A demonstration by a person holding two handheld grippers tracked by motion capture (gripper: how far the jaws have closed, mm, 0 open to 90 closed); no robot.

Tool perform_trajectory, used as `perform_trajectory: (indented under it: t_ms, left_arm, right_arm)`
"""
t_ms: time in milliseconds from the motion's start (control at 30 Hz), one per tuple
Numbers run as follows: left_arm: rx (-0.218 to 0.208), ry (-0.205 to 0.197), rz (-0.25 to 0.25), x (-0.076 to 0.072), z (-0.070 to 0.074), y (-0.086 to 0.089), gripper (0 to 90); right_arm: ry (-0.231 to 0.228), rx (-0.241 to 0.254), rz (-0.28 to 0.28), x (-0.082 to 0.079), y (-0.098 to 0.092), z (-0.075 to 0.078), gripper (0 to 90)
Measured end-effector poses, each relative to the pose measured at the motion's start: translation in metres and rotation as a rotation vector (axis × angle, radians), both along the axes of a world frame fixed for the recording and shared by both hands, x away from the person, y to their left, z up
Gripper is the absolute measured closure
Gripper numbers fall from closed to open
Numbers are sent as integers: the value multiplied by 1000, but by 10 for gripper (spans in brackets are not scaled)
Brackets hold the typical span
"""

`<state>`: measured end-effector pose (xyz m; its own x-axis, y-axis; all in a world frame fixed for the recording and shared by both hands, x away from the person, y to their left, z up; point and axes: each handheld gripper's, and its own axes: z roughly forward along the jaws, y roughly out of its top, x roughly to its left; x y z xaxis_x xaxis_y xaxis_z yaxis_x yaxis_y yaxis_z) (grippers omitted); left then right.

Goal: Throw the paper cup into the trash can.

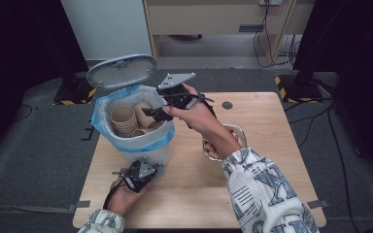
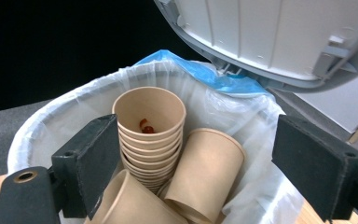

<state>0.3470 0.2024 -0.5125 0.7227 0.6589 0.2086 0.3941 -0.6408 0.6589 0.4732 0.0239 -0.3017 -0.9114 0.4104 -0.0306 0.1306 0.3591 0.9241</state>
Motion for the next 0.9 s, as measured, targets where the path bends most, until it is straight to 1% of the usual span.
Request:
perform_trajectory:
  t_ms: [233,533,767,900]
  left_arm:
    - [0,0,0,0,0,0,899]
    - [-2,-1,0,0,0,0,899]
    - [0,0,0,0,0,0,899]
    - [0,0,1,0,0,0,899]
  right_arm:
    - [6,8,-50,4,-10,-1,135]
    - [16,1,-103,7,-23,-3,111]
    - [15,-9,-133,9,-36,-5,108]
    - [22,-8,-159,10,-45,-6,104]
